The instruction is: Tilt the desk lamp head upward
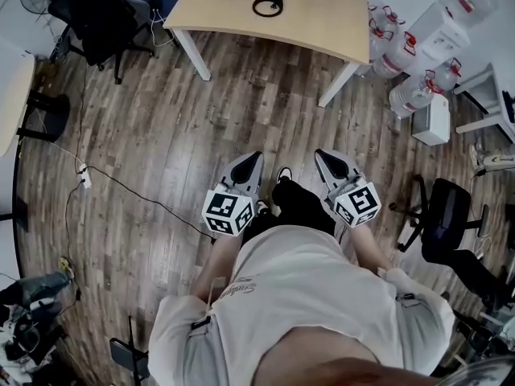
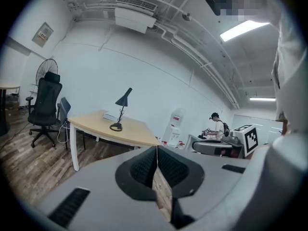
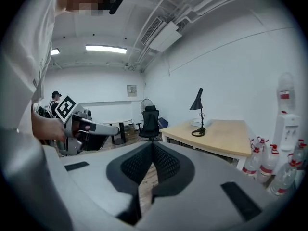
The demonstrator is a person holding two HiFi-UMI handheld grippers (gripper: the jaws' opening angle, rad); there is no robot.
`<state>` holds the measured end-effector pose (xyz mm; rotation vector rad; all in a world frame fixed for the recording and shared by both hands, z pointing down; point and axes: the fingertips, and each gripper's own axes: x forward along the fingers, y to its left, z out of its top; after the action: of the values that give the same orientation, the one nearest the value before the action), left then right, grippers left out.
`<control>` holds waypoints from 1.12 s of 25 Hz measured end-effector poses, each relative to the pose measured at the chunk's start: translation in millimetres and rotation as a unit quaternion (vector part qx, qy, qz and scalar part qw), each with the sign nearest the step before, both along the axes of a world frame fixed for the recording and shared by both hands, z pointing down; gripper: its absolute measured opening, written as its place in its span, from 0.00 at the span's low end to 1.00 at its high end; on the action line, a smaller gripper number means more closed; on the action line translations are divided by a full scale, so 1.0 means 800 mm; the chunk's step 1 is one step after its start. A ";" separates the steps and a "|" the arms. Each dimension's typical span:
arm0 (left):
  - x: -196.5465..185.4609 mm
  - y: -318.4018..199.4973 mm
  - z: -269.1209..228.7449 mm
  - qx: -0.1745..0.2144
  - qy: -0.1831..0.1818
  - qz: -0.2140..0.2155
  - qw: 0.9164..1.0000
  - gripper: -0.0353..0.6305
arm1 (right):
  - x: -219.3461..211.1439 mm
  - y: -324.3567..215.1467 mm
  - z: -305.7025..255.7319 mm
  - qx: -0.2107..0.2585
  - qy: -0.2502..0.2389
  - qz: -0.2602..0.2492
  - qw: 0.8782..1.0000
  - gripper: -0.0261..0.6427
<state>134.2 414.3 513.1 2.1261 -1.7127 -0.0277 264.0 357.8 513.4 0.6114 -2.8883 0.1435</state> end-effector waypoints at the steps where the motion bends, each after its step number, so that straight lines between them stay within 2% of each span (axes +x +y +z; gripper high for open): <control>1: 0.001 -0.007 0.004 -0.003 -0.001 0.004 1.000 0.08 | 0.001 -0.007 0.007 -0.004 0.002 0.002 1.000 0.03; 8: -0.012 -0.084 0.011 -0.030 -0.014 0.013 0.999 0.08 | -0.033 -0.078 0.033 -0.039 -0.009 -0.011 0.999 0.03; 13: -0.039 -0.171 -0.003 -0.031 -0.052 0.029 0.998 0.08 | -0.079 -0.166 0.020 -0.024 -0.042 -0.019 0.999 0.03; 15: -0.049 -0.208 -0.013 -0.025 -0.064 0.036 0.997 0.08 | -0.095 -0.199 0.019 -0.011 -0.039 -0.024 0.999 0.03; 19: -0.063 -0.273 -0.033 -0.016 -0.052 0.037 0.998 0.08 | -0.112 -0.259 0.020 -0.001 -0.032 -0.027 0.999 0.03; 22: -0.079 -0.302 -0.039 -0.008 -0.040 0.022 0.999 0.08 | -0.123 -0.288 0.026 -0.006 -0.028 -0.035 0.999 0.03; 28: -0.125 -0.328 -0.021 -0.032 -0.033 -0.023 0.999 0.08 | -0.136 -0.318 0.033 -0.016 -0.020 -0.044 0.999 0.03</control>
<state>33.9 151.6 496.7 2.0634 -1.7760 0.0838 155.4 103.6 540.2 0.4799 -2.9383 0.1904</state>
